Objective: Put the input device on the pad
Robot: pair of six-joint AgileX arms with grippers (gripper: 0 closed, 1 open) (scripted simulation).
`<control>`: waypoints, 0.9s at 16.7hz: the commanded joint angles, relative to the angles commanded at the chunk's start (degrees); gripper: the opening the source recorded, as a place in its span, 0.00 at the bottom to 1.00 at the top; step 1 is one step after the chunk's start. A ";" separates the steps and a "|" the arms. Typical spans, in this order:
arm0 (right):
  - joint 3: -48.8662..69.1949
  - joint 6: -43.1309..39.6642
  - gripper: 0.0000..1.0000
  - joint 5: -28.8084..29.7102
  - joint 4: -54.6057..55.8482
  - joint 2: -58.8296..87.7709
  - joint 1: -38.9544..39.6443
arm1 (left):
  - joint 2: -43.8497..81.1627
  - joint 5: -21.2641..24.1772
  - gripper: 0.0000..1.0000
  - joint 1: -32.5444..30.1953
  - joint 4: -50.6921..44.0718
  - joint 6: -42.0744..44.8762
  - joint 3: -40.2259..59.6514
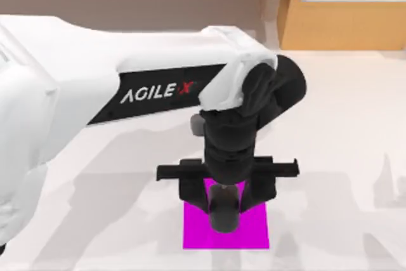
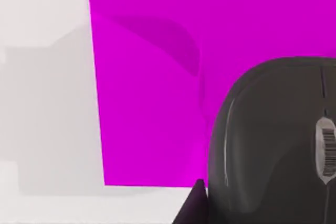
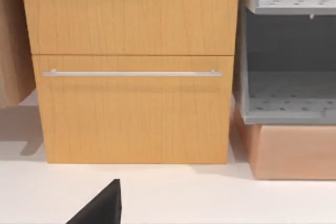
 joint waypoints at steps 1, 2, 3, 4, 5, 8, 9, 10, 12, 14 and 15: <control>0.00 0.00 1.00 0.00 0.00 0.00 0.00 | -0.09 -0.08 0.00 -0.04 0.71 -0.07 -0.26; 0.00 0.00 1.00 0.00 0.00 0.00 0.00 | -0.19 -0.36 0.00 -0.09 1.54 -0.20 -0.52; 0.00 0.00 1.00 0.00 0.00 0.00 0.00 | -0.29 -0.83 0.00 -0.14 2.46 -0.37 -0.76; 0.00 0.00 1.00 0.00 0.00 0.00 0.00 | -0.39 -1.49 0.00 -0.19 3.46 -0.57 -1.00; 0.00 0.00 1.00 0.00 0.00 0.00 0.00 | -0.47 -2.26 0.00 -0.24 4.46 -0.77 -1.24; 0.00 0.00 1.00 0.00 0.00 0.00 0.00 | -0.19 -4.37 0.00 -0.36 6.86 -1.21 -2.23; 0.00 0.00 1.00 0.00 0.00 0.00 0.00 | 0.18 -4.69 0.00 -0.38 7.20 -1.26 -2.64; 0.00 0.00 1.00 0.00 0.00 0.00 0.00 | 0.18 -4.70 0.00 -0.38 7.20 -1.26 -2.64; 0.00 0.00 1.00 0.00 0.00 0.00 0.00 | 0.18 -4.70 0.00 -0.38 7.20 -1.26 -2.64; 0.00 0.00 1.00 0.00 0.00 0.00 0.00 | 0.18 -4.70 0.08 -0.38 7.20 -1.26 -2.64; 0.00 0.00 1.00 0.00 0.00 0.00 0.00 | 0.18 -4.70 0.15 -0.38 7.20 -1.26 -2.64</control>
